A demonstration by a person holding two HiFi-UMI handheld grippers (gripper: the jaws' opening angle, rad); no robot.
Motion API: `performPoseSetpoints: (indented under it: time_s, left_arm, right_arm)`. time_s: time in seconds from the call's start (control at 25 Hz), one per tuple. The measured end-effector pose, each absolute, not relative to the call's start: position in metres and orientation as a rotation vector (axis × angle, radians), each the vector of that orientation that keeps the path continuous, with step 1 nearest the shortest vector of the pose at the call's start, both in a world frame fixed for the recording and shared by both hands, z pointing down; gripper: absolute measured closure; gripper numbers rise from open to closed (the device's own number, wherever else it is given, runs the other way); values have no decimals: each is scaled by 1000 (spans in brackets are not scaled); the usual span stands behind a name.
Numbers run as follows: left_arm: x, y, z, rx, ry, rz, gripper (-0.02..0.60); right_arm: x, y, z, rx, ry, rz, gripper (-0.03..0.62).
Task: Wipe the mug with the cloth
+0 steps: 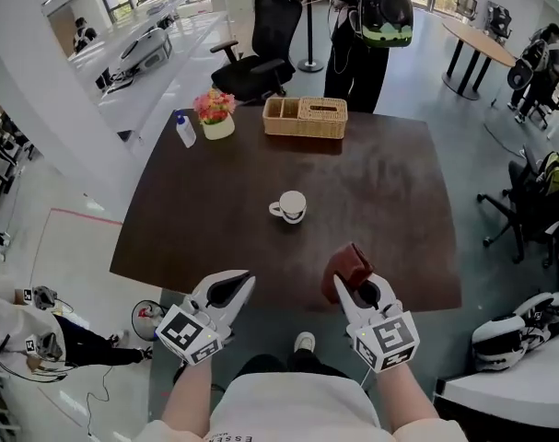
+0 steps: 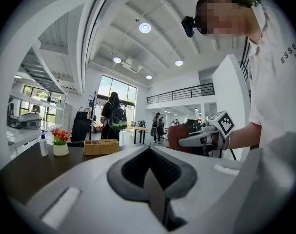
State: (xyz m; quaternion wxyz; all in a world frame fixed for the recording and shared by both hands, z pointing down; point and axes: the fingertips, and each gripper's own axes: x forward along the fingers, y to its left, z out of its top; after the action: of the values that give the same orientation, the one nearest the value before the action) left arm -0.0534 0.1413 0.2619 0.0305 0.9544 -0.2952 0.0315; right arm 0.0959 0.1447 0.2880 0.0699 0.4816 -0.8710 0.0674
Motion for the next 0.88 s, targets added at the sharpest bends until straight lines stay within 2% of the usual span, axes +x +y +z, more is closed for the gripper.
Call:
performPoseSetpoints:
  time_s: [0.24,0.68,0.88]
  left_arm:
    - [-30,103,291,2899,-898,142,581]
    - [-13,10,342,2831,-844,173,581]
    - [-29,-44,382,2798,-855,163,507]
  right_arm:
    - [118,95,313,1406,-2625,296,516]
    - [112,22,373,1297,-2566,476,516]
    - [92,-21,406,1257,-2542,516,516]
